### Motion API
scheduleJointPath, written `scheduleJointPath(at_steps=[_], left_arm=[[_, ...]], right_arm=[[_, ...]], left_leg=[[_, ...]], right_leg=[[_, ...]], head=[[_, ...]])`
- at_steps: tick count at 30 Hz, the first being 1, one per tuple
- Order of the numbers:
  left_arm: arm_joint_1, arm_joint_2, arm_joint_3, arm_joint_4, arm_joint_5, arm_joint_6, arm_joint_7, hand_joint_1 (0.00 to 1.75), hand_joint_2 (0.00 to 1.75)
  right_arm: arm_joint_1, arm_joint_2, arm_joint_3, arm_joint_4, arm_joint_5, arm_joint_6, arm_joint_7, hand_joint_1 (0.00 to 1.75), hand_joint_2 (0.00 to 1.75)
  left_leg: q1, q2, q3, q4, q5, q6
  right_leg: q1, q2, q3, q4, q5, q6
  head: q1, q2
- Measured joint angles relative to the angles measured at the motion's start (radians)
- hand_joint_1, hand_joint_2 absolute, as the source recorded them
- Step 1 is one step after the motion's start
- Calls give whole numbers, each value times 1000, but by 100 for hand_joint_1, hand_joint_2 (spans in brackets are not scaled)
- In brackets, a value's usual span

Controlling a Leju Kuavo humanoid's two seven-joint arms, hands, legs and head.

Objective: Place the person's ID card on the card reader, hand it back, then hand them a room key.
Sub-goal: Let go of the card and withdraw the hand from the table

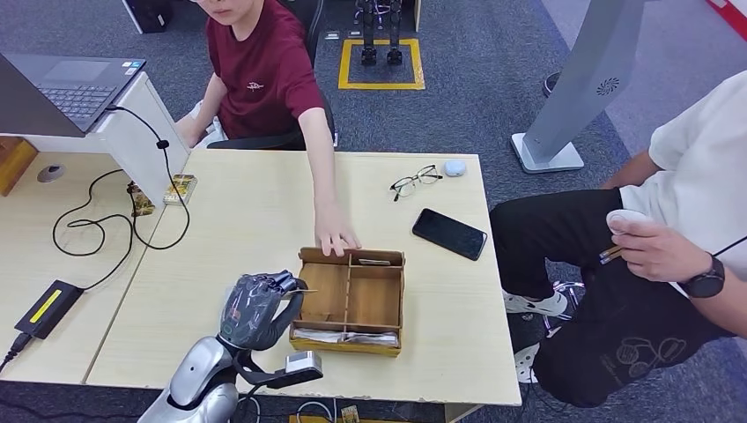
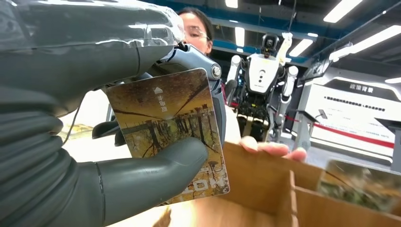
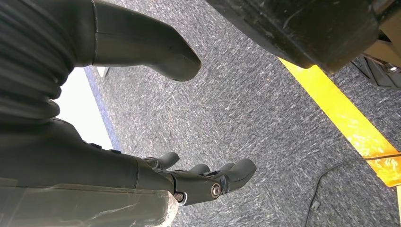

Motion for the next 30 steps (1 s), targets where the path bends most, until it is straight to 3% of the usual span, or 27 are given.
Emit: scheduleJointPath(at_steps=[11,30], left_arm=[[-66,-1,57,16,-80,33,91,175,175],[-167,-21,131,136,-111,79,137,175,175]], right_arm=[[0,0,0,-1,18,2,1,0,175],[-1,0,0,-8,35,3,6,0,175]], left_leg=[[0,0,0,0,1,0],[0,0,0,0,1,1]], right_leg=[[0,0,0,0,0,0],[0,0,0,0,1,0]], head=[[0,0],[0,0]])
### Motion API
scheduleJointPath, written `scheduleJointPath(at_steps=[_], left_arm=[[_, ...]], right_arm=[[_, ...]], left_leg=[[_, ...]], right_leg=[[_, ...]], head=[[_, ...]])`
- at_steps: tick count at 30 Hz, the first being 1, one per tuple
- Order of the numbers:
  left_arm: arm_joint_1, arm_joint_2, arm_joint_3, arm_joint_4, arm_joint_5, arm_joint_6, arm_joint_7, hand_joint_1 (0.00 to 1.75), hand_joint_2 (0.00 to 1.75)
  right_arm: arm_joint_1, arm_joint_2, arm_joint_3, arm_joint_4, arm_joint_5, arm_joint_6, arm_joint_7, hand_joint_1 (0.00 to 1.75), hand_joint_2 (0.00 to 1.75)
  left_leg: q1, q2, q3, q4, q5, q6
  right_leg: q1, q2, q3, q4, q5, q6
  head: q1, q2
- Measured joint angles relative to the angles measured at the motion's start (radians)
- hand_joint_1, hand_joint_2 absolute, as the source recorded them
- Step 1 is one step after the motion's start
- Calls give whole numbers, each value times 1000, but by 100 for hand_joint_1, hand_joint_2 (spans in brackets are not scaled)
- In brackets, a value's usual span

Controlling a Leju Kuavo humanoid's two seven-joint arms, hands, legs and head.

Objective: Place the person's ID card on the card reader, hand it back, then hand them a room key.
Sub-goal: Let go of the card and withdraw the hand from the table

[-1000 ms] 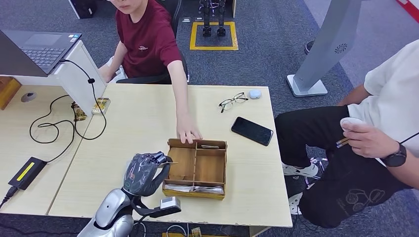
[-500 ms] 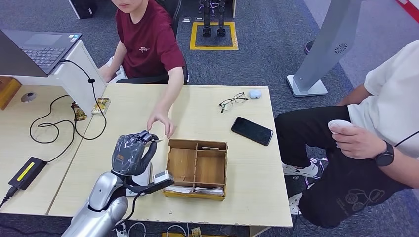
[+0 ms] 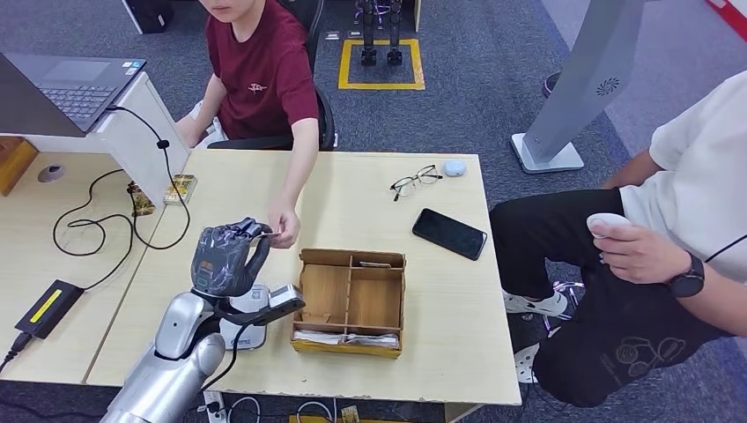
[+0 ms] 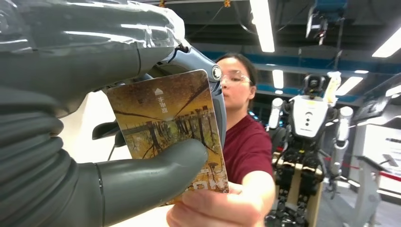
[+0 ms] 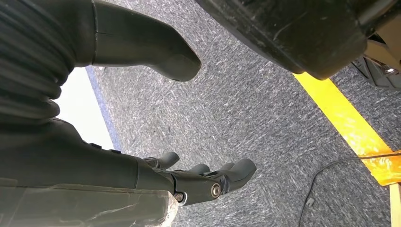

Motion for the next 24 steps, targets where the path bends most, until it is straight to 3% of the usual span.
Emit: scheduleJointPath(at_steps=[4,8,18,24], left_arm=[[-6,-6,7,21,3,0,-5,171,175],[-10,-8,8,35,6,0,-16,0,175],[-9,-22,27,42,30,53,-28,0,175],[-1,-23,123,43,-32,74,-25,0,175]], right_arm=[[0,0,0,0,1,0,0,0,175],[0,0,0,-1,1,0,0,0,175],[1,0,0,-1,0,-3,1,0,175],[8,0,-5,-1,0,-13,-1,0,175]], left_leg=[[0,0,0,0,0,0],[0,0,0,0,0,0],[0,0,0,0,0,0],[0,0,0,0,0,0]], right_leg=[[0,0,0,0,0,0],[0,0,0,0,0,0],[0,0,0,0,0,0],[0,0,0,0,0,0]], head=[[0,0],[0,0],[0,0],[0,0]])
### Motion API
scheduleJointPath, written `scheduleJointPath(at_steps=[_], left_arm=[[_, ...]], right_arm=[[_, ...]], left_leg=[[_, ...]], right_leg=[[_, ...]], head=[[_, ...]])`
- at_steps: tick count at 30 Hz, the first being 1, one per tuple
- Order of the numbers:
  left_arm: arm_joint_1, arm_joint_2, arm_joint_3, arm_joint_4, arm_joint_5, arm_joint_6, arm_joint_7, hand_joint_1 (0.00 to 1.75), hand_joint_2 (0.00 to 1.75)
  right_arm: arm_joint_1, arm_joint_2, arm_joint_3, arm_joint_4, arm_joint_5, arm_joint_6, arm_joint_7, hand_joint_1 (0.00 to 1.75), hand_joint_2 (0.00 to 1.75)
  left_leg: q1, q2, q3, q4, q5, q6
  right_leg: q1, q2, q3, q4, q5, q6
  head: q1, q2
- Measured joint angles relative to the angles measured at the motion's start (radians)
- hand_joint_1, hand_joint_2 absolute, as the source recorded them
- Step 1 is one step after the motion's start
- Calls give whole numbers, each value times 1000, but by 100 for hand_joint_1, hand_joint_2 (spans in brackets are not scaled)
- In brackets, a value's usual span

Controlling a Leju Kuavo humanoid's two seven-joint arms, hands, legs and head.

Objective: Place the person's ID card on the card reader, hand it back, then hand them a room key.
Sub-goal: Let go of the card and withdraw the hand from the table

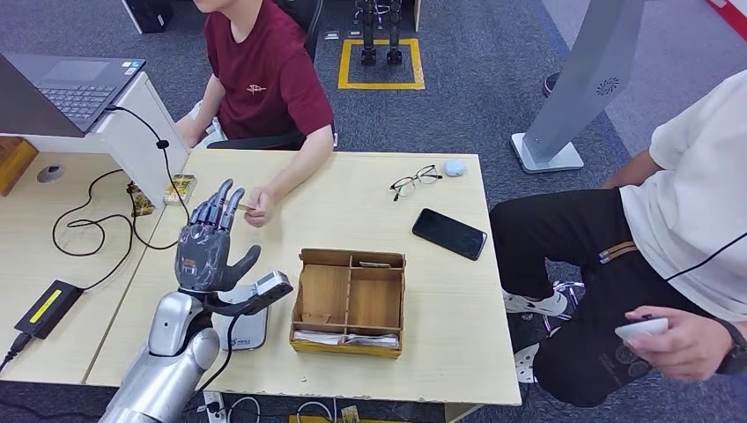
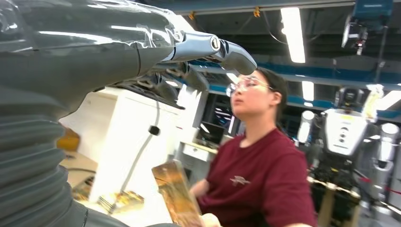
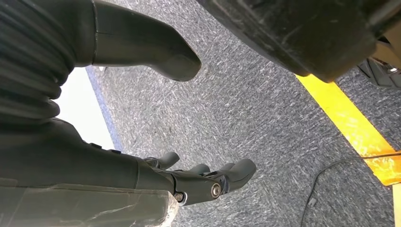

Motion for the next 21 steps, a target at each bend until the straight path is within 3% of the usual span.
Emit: scheduleJointPath(at_steps=[5,10,15,21], left_arm=[[14,-2,157,-3,-116,0,-6,0,175],[24,4,397,-26,-179,1,-39,0,175],[35,33,597,-44,-150,2,-130,0,175],[104,67,740,-84,-35,3,-230,0,175]], right_arm=[[7,0,-9,0,-1,-7,-5,0,175],[17,0,-18,0,-2,-8,-5,0,175],[20,0,-24,0,-12,-11,-8,0,175],[32,0,-37,2,-26,-15,-11,0,175]], left_leg=[[0,0,0,0,0,0],[0,1,0,0,0,0],[0,1,0,0,0,-1],[0,1,-1,0,0,-1]], right_leg=[[0,0,0,0,0,0],[0,1,0,0,0,0],[0,1,0,1,0,0],[0,1,-1,1,-1,0]], head=[[0,0],[0,0],[0,0],[0,0]])
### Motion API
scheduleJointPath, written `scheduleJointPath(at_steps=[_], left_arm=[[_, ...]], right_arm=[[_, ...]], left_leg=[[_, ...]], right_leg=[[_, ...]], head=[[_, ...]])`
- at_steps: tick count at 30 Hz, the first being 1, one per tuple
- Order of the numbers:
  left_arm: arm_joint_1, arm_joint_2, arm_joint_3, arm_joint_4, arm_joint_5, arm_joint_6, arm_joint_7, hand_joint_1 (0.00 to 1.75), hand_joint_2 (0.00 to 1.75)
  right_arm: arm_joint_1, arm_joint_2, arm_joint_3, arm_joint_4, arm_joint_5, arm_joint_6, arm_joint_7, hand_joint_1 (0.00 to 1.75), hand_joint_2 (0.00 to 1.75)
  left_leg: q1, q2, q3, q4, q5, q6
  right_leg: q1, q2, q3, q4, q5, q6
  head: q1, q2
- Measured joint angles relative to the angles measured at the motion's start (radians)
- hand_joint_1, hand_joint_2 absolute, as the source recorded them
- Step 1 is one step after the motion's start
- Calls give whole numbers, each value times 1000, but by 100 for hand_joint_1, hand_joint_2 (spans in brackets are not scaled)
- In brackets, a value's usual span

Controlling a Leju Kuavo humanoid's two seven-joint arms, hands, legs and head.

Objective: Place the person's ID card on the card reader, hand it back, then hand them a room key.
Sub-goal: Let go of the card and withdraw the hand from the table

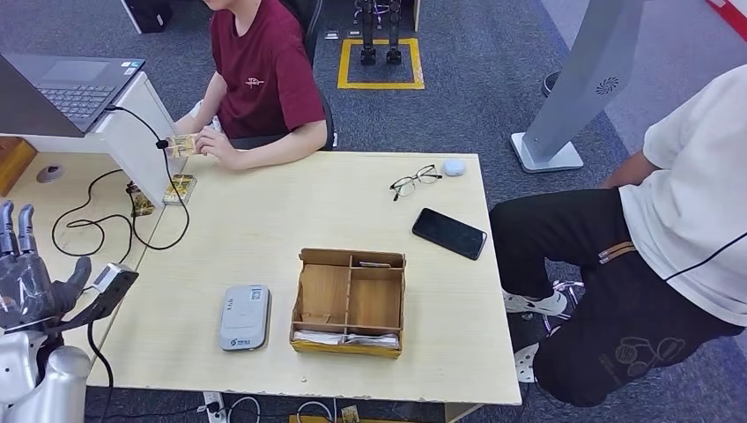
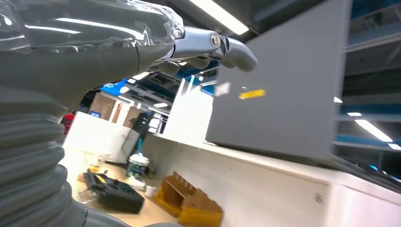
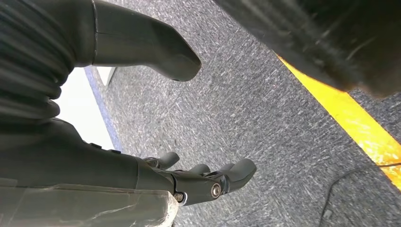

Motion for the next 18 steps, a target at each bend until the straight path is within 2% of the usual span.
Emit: scheduleJointPath(at_steps=[5,9,13,18], left_arm=[[85,-11,119,-65,97,0,-96,0,175],[157,-19,277,-72,136,0,-165,0,175],[179,-17,440,-22,101,0,-209,0,175],[172,-16,669,107,28,0,-254,0,175]], right_arm=[[5,0,-15,2,-20,-3,-2,0,175],[15,1,-25,8,-34,-5,-3,0,175],[18,1,-30,12,-36,-5,-4,0,175],[19,2,-33,15,-47,-5,-4,0,175]], left_leg=[[0,1,-1,0,-1,0],[0,2,0,-1,-1,-1],[0,1,-1,-1,-1,-1],[0,1,-1,-1,-1,-1]], right_leg=[[0,1,0,0,0,0],[0,1,-1,0,-1,0],[0,0,-1,0,-1,0],[0,0,-1,0,-1,0]], head=[[0,0],[0,0],[0,0],[0,0]])
